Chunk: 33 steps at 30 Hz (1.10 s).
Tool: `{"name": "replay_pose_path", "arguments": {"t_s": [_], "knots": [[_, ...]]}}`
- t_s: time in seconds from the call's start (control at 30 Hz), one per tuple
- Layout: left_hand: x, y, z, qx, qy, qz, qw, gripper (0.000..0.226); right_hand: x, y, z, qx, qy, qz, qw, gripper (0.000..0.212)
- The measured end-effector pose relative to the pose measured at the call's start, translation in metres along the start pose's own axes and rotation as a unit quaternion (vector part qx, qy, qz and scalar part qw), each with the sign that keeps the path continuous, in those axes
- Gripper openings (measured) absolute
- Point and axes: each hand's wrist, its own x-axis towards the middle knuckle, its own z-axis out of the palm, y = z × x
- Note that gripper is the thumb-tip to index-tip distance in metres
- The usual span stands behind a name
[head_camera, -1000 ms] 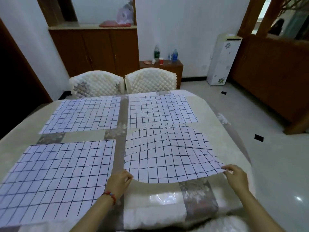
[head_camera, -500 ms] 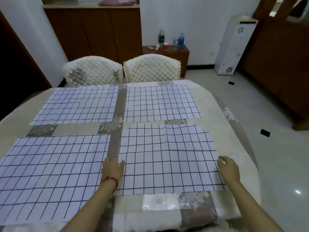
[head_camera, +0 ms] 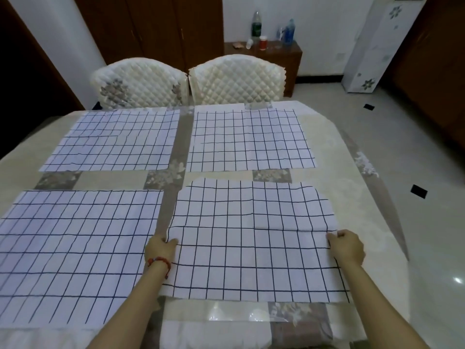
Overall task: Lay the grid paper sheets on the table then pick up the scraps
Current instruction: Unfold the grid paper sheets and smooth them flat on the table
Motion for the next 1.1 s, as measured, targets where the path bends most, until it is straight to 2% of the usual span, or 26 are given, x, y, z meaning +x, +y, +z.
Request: {"name": "replay_pose_path", "arguments": {"t_s": [0.13,0.3,0.37,0.43,0.5,0.53,0.6,0.67,0.77,0.87,0.97,1.1], "knots": [[-0.010,-0.023,-0.003,0.032,0.002,0.046,0.998,0.045,-0.009,0.013,-0.005,0.017,0.028,-0.050,0.998,0.019],[-0.017,-0.031,0.003,0.084,0.017,0.028,0.996,0.042,-0.016,0.013,-0.002,-0.003,0.011,-0.065,0.998,0.022],[-0.017,-0.025,0.004,0.103,0.019,0.039,0.994,0.036,-0.017,0.009,0.001,0.001,0.005,-0.056,0.998,0.035],[-0.019,-0.019,0.005,0.122,0.033,0.035,0.991,0.024,-0.018,0.006,0.001,0.004,0.005,-0.045,0.999,0.038],[-0.022,-0.016,0.009,0.171,0.062,0.038,0.983,0.045,-0.018,0.003,0.001,0.006,0.011,-0.034,0.999,0.040],[-0.025,-0.012,0.013,0.194,0.074,0.062,0.976,0.055,-0.016,0.002,0.001,0.004,0.016,-0.029,0.999,0.041],[-0.032,-0.001,0.029,0.216,0.066,0.156,0.962,0.060,-0.009,-0.002,0.001,0.002,0.025,-0.019,1.000,0.037],[-0.038,0.008,0.056,0.237,0.011,0.255,0.937,0.065,-0.001,-0.008,0.002,0.003,0.027,-0.012,1.000,0.038],[-0.045,0.004,0.093,0.315,-0.049,0.334,0.887,0.068,0.015,-0.022,0.002,0.014,0.013,-0.001,1.000,0.041],[-0.046,-0.010,0.106,0.345,-0.060,0.348,0.870,0.061,0.037,-0.038,0.003,0.026,-0.014,0.015,0.999,0.036],[-0.041,-0.019,0.114,0.343,-0.004,0.377,0.860,0.062,0.059,-0.058,0.006,0.027,-0.042,0.011,0.999,0.028],[-0.042,-0.019,0.120,0.349,0.008,0.385,0.854,0.061,0.081,-0.079,0.016,0.079,-0.046,-0.025,0.996,0.032]]}}
